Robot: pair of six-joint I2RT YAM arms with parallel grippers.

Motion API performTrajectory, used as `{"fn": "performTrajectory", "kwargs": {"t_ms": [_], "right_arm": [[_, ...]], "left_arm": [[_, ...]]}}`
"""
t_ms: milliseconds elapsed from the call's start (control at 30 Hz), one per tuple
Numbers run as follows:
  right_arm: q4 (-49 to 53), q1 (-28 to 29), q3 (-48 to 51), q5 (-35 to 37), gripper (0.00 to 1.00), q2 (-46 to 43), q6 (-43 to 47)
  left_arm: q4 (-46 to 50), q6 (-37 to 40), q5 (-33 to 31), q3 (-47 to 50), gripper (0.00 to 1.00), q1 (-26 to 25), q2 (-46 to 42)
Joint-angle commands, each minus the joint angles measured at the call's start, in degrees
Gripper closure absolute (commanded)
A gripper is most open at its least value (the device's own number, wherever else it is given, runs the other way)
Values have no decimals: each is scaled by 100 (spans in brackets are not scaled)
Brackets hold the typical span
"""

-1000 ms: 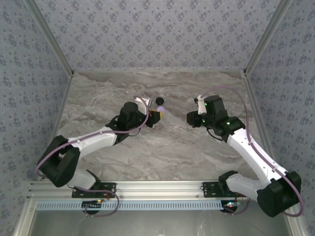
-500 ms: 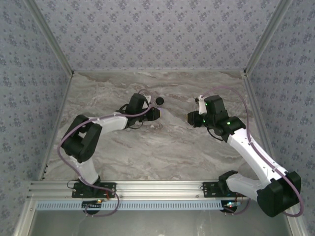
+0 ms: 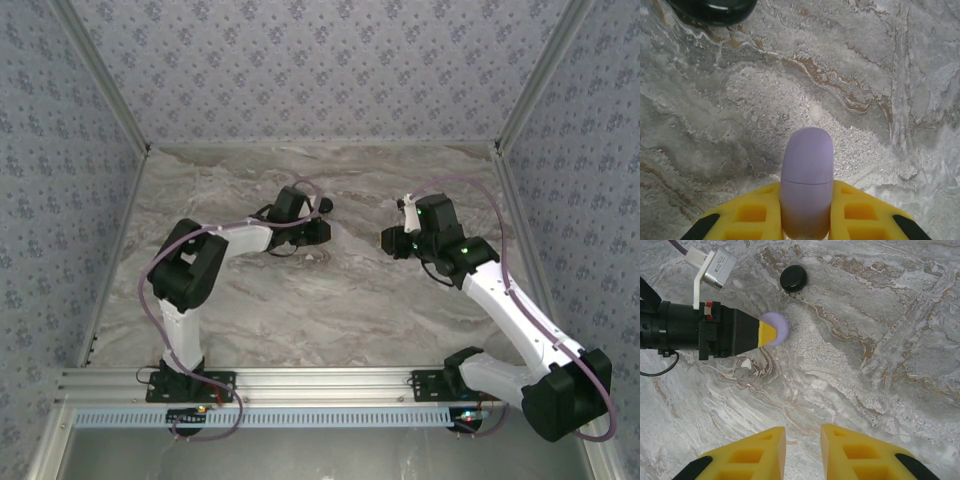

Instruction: Insert wireless bluetooth earbuds into charging case

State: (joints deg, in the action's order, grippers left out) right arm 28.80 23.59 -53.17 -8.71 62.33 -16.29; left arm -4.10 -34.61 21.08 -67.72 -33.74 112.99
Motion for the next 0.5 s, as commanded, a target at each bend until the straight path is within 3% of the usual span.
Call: {"fn": "performTrajectory", "kwargs": {"t_ms": [0, 167, 467], "right_arm": [[181, -32, 3, 84, 74, -80, -109], [188, -33, 8, 112, 73, -78, -101], [218, -41, 17, 168, 73, -72, -71]], "left_arm": [[144, -36, 133, -184, 85, 33, 150], [323, -45, 8, -233, 79, 37, 275], [669, 72, -333, -250, 59, 36, 268]]}}
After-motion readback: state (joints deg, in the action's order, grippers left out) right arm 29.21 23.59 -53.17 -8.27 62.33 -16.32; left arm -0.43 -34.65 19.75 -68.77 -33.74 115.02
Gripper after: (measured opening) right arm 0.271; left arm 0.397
